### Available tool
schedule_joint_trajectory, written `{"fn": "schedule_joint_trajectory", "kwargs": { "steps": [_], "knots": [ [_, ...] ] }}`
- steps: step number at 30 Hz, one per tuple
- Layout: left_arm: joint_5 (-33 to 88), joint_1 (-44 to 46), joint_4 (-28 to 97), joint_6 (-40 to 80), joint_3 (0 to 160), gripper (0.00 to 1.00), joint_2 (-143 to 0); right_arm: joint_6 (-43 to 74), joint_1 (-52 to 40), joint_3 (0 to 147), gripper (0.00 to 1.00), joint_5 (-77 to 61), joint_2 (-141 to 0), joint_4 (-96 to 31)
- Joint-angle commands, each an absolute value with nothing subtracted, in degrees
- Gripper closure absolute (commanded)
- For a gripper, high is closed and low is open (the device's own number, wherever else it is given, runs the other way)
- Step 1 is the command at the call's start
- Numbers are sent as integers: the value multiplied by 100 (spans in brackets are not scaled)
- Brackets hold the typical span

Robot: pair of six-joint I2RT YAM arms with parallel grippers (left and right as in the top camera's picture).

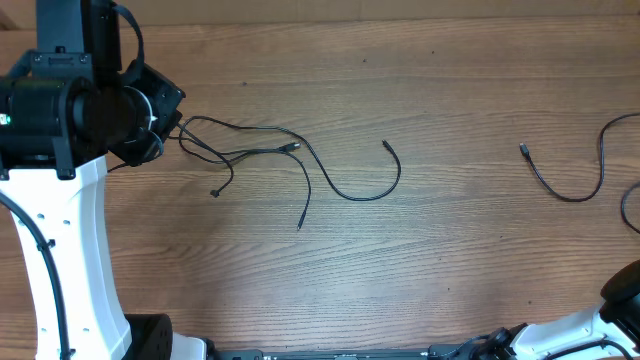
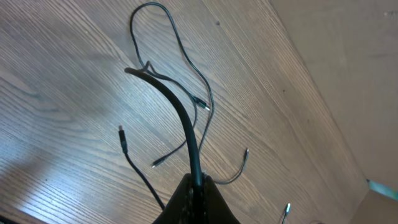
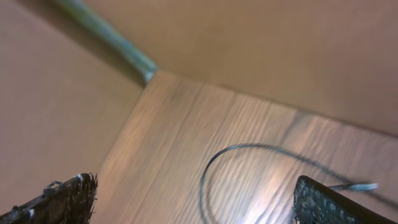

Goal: Untangle cables

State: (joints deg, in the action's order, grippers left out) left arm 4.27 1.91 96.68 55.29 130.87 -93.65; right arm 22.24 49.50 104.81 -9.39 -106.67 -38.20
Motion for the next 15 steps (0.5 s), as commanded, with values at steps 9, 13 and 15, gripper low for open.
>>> {"fn": "schedule_joint_trajectory", "kwargs": {
  "steps": [9, 13, 15],
  "knots": [
    [412, 692, 9664, 5494, 13135, 96, -9526, 1286, 4694, 10501, 0, -4598, -10584, -4366],
    [458, 882, 9616, 5616, 13135, 96, -9633, 40, 4174, 10501, 0, -5618, -10584, -5013],
    [528, 947, 9596, 5610, 13135, 96, -9664, -445, 3859, 10501, 0, -5848, -10584, -5323]
  ]
}}
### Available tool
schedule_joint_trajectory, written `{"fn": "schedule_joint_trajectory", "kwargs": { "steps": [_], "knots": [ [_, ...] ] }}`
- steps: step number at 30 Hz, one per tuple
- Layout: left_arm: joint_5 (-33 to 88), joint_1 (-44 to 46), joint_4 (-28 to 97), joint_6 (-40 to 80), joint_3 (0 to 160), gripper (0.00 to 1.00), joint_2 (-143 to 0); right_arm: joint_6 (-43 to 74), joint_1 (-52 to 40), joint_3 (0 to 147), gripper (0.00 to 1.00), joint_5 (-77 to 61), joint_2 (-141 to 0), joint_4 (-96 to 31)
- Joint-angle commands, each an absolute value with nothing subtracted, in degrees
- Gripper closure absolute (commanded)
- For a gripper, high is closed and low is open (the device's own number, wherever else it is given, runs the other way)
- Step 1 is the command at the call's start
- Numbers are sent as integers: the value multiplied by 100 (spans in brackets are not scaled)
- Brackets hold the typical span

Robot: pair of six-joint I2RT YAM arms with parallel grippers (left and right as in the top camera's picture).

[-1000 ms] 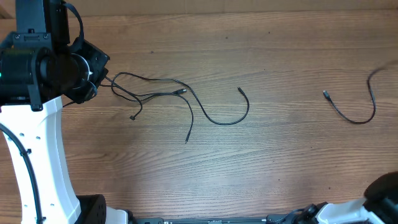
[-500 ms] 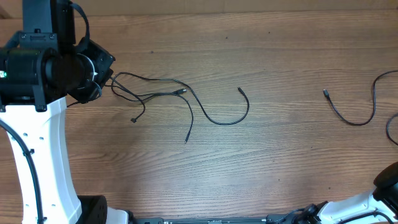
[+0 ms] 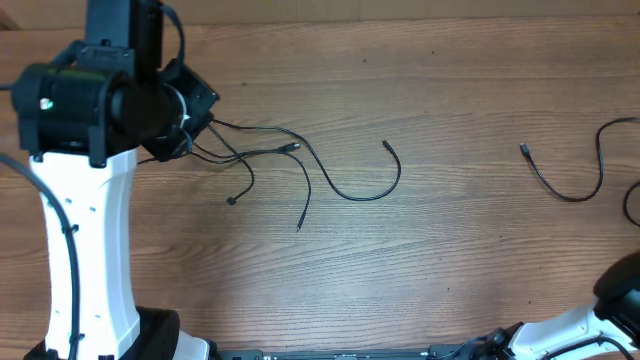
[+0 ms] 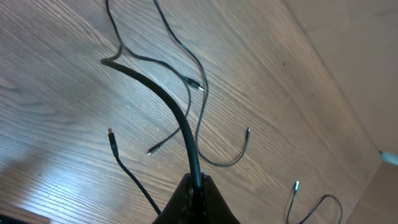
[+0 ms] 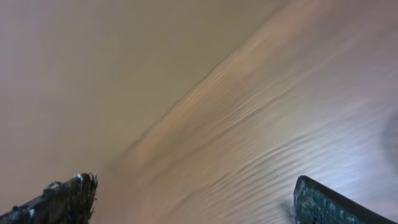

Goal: Untangle cables

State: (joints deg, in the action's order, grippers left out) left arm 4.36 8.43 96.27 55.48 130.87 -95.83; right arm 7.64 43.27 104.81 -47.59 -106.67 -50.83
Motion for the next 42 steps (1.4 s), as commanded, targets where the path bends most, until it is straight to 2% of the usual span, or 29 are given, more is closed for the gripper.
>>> {"fn": "schedule_joint_trajectory", "kwargs": {
  "steps": [1, 5, 11, 16, 18, 22, 24, 26, 30, 38, 40, 41, 42],
  "knots": [
    [591, 982, 9596, 5570, 13135, 96, -9666, -681, 3677, 10501, 0, -5916, -10584, -5478],
    [834, 1109, 9583, 5004, 13135, 96, -9675, -1505, 2908, 10501, 0, -5922, -10584, -6029],
    [1352, 1166, 9609, 2773, 13135, 96, -9673, -2600, 1603, 10497, 0, -5721, -10584, -6536],
    [1870, 1166, 9548, 1588, 13137, 96, -9662, -3041, 635, 10495, 0, -5317, -10584, -6604],
    [2338, 1164, 9391, 1166, 13144, 96, -9647, -3269, 327, 10495, 0, -5273, -10584, -6661],
    [4491, 1160, 8868, -456, 13146, 96, -9564, -3354, -333, 10495, 0, -5234, -10584, -6613],
    [5179, 1160, 8715, -882, 13152, 96, -9511, -3417, -580, 10495, 0, -5236, -10584, -6591],
    [5649, 1155, 8517, -1052, 13152, 96, -9432, -3691, -878, 10495, 0, -5258, -10584, -6591],
    [5843, 1153, 8337, -1050, 13152, 96, -9319, -4093, -1227, 10497, 1, -5277, -10584, -6565],
    [6010, 1153, 8331, -1050, 13152, 96, -9203, -4099, -1553, 10495, 5, -5527, -10584, -6029],
    [6069, 1155, 8326, -1052, 13152, 96, -9203, -4099, -1584, 10497, 10, -5780, -10584, -5968],
    [6147, 1155, 8326, -1052, 13152, 96, -9203, -4099, -1599, 10497, 19, -5874, -10584, -5935],
    [6233, 1155, 8326, -1052, 13152, 96, -9203, -4099, -1612, 10495, 35, -5929, -10584, -5905]
  ]
}}
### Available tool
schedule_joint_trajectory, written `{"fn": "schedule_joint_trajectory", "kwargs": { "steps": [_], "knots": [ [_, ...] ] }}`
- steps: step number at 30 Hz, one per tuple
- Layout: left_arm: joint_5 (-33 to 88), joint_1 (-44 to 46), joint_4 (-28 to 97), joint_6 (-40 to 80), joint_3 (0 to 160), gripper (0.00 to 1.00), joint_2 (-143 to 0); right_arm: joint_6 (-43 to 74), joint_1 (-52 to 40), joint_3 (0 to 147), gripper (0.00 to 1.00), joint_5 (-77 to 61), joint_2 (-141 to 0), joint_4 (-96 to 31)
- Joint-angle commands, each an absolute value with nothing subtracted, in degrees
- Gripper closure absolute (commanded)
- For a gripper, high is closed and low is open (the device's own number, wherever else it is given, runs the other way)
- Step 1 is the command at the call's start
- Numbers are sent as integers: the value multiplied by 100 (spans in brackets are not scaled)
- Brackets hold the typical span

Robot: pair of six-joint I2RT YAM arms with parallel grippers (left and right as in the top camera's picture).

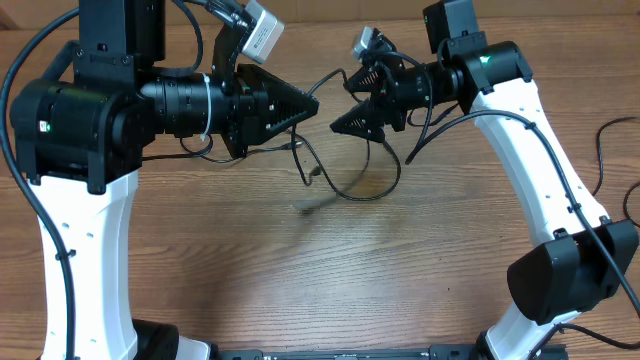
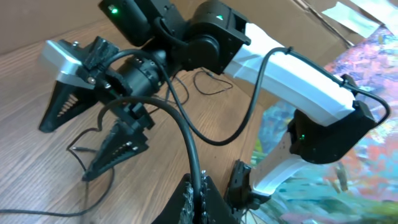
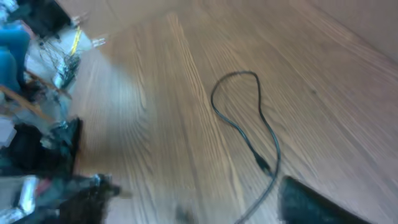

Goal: Untangle cables

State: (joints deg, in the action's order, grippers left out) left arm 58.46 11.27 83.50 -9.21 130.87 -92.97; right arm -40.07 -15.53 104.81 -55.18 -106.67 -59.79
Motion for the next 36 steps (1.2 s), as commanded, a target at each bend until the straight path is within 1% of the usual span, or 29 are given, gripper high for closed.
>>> {"fn": "schedule_joint_trajectory", "kwargs": {
  "steps": [1, 2, 3, 4, 11, 12, 13, 14, 15, 16, 21, 26, 31, 36],
  "knots": [
    [6289, 1155, 8326, -1055, 13152, 96, -9203, -4097, -1629, 10497, 55, -5927, -10584, -5883],
    [6287, 1155, 8326, -1052, 13152, 96, -9203, -4097, -1640, 10495, 76, -5909, -10584, -5876],
    [6278, 1153, 8326, -1055, 13152, 96, -9203, -4084, -1645, 10495, 92, -5905, -10584, -5881],
    [6246, 1153, 8326, -1055, 13152, 96, -9203, -4034, -1645, 10497, 96, -5902, -10584, -5885],
    [5509, 1153, 8357, -950, 13152, 96, -9203, -3920, -1608, 10497, 96, -5804, -10584, -6031],
    [5374, 1153, 8374, -902, 13152, 91, -9203, -3769, -1599, 10497, 96, -5723, -10584, -6010],
    [5240, 1153, 8392, -860, 13152, 78, -9203, -3557, -1588, 10497, 96, -5568, -10584, -5981],
    [5133, 1155, 8423, -851, 13152, 59, -9203, -3422, -1577, 10497, 96, -5448, -10584, -5961],
    [5048, 1155, 8453, -851, 13152, 18, -9203, -3267, -1573, 10497, 96, -5284, -10584, -5942],
    [4967, 1155, 8495, -854, 13152, 0, -9205, -3133, -1566, 10497, 96, -5137, -10584, -5922],
    [4683, 1155, 8639, -851, 13152, 1, -9205, -2364, -1555, 10499, 96, -4104, -10582, -5752],
    [4167, 1155, 8788, -797, 13152, 0, -9205, -1232, -1402, 10514, 96, -2952, -10578, -5393],
    [3929, 1155, 8825, -683, 13152, 0, -9214, -451, -1011, 10814, 96, -2829, -10578, -5277],
    [3570, 1155, 8825, -683, 13150, 0, -9214, -5, -652, 11467, 96, -2829, -10575, -5301]
  ]
}}
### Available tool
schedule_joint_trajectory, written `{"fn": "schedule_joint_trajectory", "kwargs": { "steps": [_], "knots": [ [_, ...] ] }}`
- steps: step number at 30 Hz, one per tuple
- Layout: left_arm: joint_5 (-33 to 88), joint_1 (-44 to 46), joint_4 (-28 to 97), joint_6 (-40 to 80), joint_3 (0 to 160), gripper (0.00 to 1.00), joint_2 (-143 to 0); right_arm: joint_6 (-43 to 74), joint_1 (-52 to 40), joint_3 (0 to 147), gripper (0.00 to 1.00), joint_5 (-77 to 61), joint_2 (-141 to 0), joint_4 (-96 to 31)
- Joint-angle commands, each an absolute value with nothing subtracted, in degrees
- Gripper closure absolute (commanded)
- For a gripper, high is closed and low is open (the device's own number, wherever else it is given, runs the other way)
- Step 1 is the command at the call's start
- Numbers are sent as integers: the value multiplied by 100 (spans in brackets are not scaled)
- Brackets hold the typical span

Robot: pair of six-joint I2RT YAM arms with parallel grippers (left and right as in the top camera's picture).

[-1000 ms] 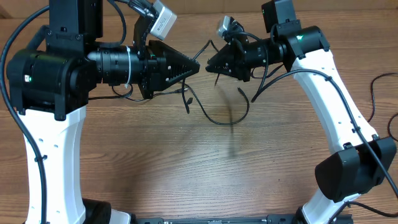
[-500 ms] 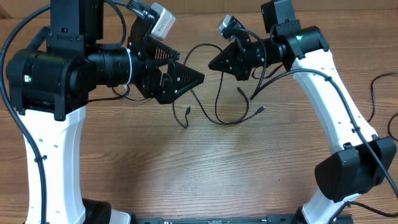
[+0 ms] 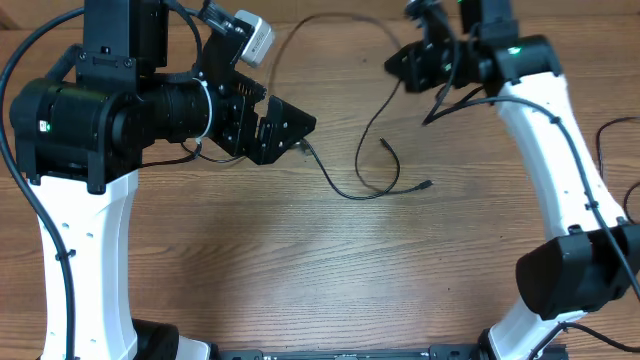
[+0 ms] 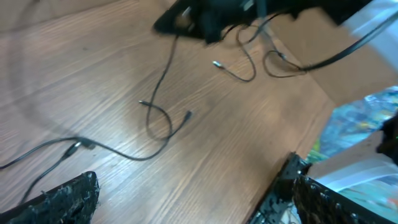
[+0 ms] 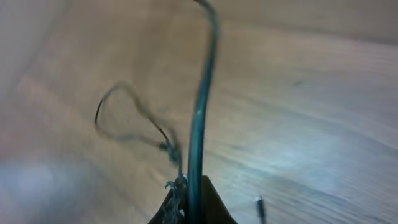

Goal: Untangle cables

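My right gripper (image 3: 397, 60) is up at the far middle of the table, shut on a thin dark cable (image 3: 371, 115). One part of that cable arcs off to the left; the other hangs down to the wood, ending near a plug (image 3: 429, 183). In the right wrist view the cable (image 5: 200, 106) rises straight out of the closed gripper (image 5: 189, 186). My left gripper (image 3: 305, 125) hovers left of centre, open and holding nothing, its fingers spread wide in the left wrist view (image 4: 189, 183). A second cable (image 3: 345, 193) lies curved on the table, also seen as a cable (image 4: 124, 154) in the left wrist view.
Another dark cable (image 3: 608, 128) lies at the table's right edge and shows as a far loop (image 4: 239, 71) in the left wrist view. The right arm (image 3: 545, 130) spans the right half of the table. Both grippers sit well above the wood.
The left gripper, then shut on the raised cable, is now open and empty. The right gripper, then open beside it, is now shut on that cable and stands farther back and to the right.
The left gripper was shut on a cable in the tangle at the table's left, the right arm off to the right. It then held the cable a little further right. Then both grippers were close together above the middle. Now the right gripper holds the cable.
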State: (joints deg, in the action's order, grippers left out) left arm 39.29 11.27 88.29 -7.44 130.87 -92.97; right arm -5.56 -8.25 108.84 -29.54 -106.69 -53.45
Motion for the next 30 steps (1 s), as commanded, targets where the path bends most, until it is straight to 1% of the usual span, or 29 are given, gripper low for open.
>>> {"fn": "schedule_joint_trajectory", "kwargs": {
  "steps": [1, 7, 11, 15, 21, 30],
  "knots": [
    [3457, 1155, 8825, -685, 13150, 0, -9214, 27, -598, 11620, 96, -2829, -10575, -5312],
    [3039, 1155, 8825, -685, 13150, 0, -9214, 27, -226, 12844, 96, -2827, -10567, -5356],
    [2738, 1155, 8825, -685, 13150, 0, -9214, 27, 134, 13544, 96, -2569, -10567, -4945],
    [2637, 1155, 8825, -685, 13150, 1, -9214, 25, 486, 13627, 96, -1949, -10567, -4359],
    [2637, 1155, 8825, -685, 13150, 1, -9214, 23, 1026, 13620, 96, -1028, -10580, -3872],
    [2637, 1155, 8825, -685, 13150, 0, -9214, 25, 1966, 13616, 96, 233, -10766, -3710]
  ]
}}
